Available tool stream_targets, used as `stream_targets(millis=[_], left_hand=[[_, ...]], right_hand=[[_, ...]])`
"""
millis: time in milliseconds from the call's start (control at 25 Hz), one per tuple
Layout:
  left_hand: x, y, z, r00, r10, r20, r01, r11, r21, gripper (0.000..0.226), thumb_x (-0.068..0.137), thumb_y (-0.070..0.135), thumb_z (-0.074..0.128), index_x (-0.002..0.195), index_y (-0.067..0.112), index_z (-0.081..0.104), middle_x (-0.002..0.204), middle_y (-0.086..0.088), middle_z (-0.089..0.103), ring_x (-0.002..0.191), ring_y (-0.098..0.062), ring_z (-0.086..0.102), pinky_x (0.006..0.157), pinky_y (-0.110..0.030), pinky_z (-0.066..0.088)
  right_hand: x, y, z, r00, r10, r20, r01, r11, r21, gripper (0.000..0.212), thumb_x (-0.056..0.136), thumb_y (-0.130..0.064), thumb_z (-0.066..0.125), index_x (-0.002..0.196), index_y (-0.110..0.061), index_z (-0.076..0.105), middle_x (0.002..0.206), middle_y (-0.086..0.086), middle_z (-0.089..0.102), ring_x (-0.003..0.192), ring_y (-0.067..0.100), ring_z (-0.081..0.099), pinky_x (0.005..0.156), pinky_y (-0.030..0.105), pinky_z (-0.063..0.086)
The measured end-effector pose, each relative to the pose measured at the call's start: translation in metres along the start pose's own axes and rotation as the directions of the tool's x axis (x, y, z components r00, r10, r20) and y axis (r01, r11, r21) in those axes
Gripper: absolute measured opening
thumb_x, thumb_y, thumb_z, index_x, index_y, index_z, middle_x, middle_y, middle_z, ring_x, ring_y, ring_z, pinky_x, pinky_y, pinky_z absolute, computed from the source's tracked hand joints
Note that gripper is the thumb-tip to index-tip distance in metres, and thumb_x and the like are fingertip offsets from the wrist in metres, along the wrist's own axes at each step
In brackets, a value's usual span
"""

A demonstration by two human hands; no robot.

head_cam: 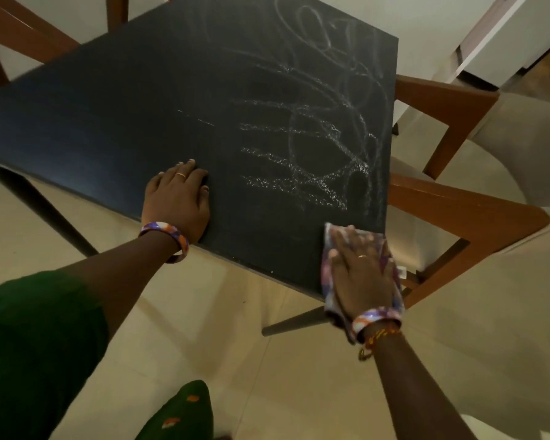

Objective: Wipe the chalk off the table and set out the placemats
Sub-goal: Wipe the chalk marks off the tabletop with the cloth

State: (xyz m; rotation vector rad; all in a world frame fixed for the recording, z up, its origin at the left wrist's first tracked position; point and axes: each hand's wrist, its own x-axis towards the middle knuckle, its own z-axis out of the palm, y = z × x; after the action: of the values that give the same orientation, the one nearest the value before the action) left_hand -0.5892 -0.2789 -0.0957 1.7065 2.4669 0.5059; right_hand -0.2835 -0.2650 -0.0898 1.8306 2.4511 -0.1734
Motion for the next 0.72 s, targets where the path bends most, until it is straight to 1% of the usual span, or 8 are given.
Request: stream_targets(millis=[80, 120, 200, 320, 400, 480, 600, 720], left_hand=[[0.0, 0.002, 0.001, 1.0, -0.005, 0.005, 0.005, 1.0, 0.002, 0.041, 0.098, 0.032, 0.032, 0.137, 0.021, 0.041, 0.15, -0.003, 0.032, 0.14, -0.023, 0.025, 0.114, -0.042, 0.015], [-0.001, 0.003, 0.001, 1.0, -0.007, 0.007, 0.007, 1.0, 0.001, 0.041, 0.098, 0.031, 0.032, 0.137, 0.021, 0.04, 0.15, -0.003, 0.031, 0.14, -0.023, 0.025, 0.114, -0.042, 0.015], [-0.002, 0.003, 0.002, 1.0, -0.009, 0.011, 0.009, 1.0, 0.0, 0.041, 0.098, 0.031, 0.032, 0.138, 0.021, 0.04, 0.151, -0.003, 0.031, 0.14, -0.024, 0.025, 0.114, -0.042, 0.015], [-0.002, 0.003, -0.001, 1.0, -0.003, 0.015, 0.003, 1.0, -0.001, 0.041, 0.098, 0.03, 0.033, 0.137, 0.021, 0.041, 0.15, -0.004, 0.031, 0.139, -0.025, 0.026, 0.114, -0.043, 0.015], [-0.002, 0.003, -0.001, 1.0, -0.002, 0.021, 0.002, 1.0, -0.002, 0.041, 0.099, 0.03, 0.033, 0.138, 0.02, 0.04, 0.151, -0.005, 0.031, 0.139, -0.025, 0.026, 0.114, -0.043, 0.015], [-0.002, 0.003, 0.0, 1.0, -0.002, 0.02, 0.002, 1.0, -0.002, 0.041, 0.099, 0.03, 0.033, 0.138, 0.021, 0.04, 0.151, -0.004, 0.03, 0.139, -0.025, 0.025, 0.114, -0.043, 0.014], [-0.003, 0.004, 0.0, 1.0, -0.009, 0.017, 0.009, 1.0, -0.006, 0.041, 0.099, 0.03, 0.033, 0.139, 0.021, 0.039, 0.151, -0.004, 0.029, 0.14, -0.024, 0.025, 0.114, -0.042, 0.013], [-0.002, 0.003, 0.0, 1.0, -0.015, 0.017, 0.016, 1.0, -0.011, 0.041, 0.099, 0.03, 0.033, 0.139, 0.021, 0.039, 0.151, -0.003, 0.029, 0.14, -0.024, 0.024, 0.114, -0.042, 0.013]], right_hand=[[0.044, 0.014, -0.014, 0.967, 0.252, 0.033, -0.251, 0.929, 0.272, 0.05, 0.101, -0.04, 0.024, 0.149, -0.043, 0.009, 0.16, -0.008, 0.002, 0.147, 0.022, -0.004, 0.114, 0.061, 0.006], [0.061, 0.006, -0.019, 0.951, 0.304, 0.056, -0.306, 0.901, 0.306, 0.048, 0.102, -0.04, 0.022, 0.148, -0.044, 0.011, 0.16, -0.008, 0.003, 0.147, 0.023, -0.003, 0.113, 0.062, 0.004], [0.066, -0.033, -0.021, 0.977, 0.212, 0.036, -0.215, 0.955, 0.206, 0.049, 0.101, -0.042, 0.023, 0.149, -0.043, 0.012, 0.16, -0.007, 0.003, 0.146, 0.025, -0.002, 0.112, 0.064, 0.0], [0.012, -0.082, -0.004, 0.998, -0.064, -0.016, 0.066, 0.988, 0.137, 0.06, 0.091, -0.061, 0.021, 0.148, -0.045, 0.01, 0.16, -0.01, 0.002, 0.146, 0.023, -0.001, 0.112, 0.059, -0.005], [-0.018, -0.074, 0.005, 0.995, -0.087, -0.054, 0.092, 0.989, 0.113, 0.069, 0.082, -0.068, 0.011, 0.147, -0.047, 0.012, 0.159, -0.013, 0.007, 0.146, 0.021, 0.002, 0.113, 0.058, -0.002], [-0.009, -0.045, -0.001, 0.999, 0.024, -0.035, -0.02, 0.994, 0.107, 0.067, 0.083, -0.069, 0.013, 0.146, -0.049, 0.01, 0.159, -0.014, 0.006, 0.146, 0.021, 0.001, 0.111, 0.064, 0.004], [0.053, 0.001, -0.012, 0.975, 0.212, 0.058, -0.22, 0.955, 0.202, 0.058, 0.094, -0.06, 0.029, 0.146, -0.051, 0.005, 0.159, -0.014, -0.003, 0.146, 0.023, -0.008, 0.104, 0.074, 0.01], [0.098, 0.013, -0.025, 0.948, 0.293, 0.129, -0.319, 0.898, 0.305, 0.057, 0.097, -0.052, 0.035, 0.148, -0.046, 0.01, 0.16, -0.008, -0.005, 0.145, 0.029, -0.012, 0.104, 0.071, 0.013]])
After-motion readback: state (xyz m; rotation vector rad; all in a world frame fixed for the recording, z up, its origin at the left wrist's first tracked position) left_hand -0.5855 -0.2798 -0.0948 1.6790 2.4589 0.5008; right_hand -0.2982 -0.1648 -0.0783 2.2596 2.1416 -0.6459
